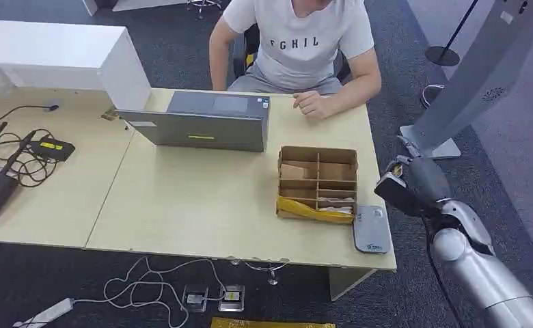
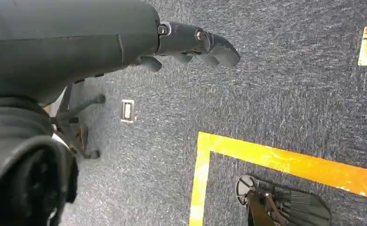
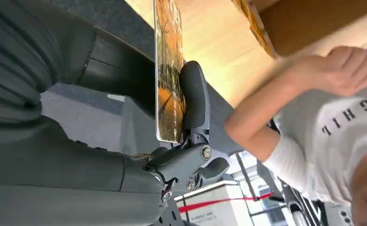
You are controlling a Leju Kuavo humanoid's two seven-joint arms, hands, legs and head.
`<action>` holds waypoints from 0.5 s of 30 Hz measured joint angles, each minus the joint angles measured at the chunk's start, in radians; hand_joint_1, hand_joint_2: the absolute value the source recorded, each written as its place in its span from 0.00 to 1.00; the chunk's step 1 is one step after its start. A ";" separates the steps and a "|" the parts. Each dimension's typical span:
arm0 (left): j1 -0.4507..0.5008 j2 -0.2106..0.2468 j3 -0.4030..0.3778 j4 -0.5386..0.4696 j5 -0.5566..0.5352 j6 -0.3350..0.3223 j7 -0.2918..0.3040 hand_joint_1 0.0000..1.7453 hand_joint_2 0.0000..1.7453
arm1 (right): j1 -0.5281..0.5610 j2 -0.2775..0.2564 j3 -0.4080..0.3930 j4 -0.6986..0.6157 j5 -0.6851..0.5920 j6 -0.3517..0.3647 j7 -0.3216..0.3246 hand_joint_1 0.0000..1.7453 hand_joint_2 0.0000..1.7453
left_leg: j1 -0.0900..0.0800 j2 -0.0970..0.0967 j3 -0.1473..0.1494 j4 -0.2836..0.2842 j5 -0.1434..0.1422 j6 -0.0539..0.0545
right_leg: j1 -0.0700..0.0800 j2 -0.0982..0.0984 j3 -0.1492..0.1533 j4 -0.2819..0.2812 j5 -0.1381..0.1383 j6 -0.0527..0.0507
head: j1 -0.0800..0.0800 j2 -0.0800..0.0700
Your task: Pass the card to the sensor for recognition and then transmit it.
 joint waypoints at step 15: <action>0.001 0.003 0.000 0.000 0.010 0.018 0.027 0.00 0.00 | 0.072 -0.028 0.033 0.062 -0.096 -0.039 0.006 1.00 1.00 | 0.000 0.000 0.001 0.000 0.000 0.000 | 0.000 0.001 0.000 0.000 0.000 0.000 | 0.000 0.000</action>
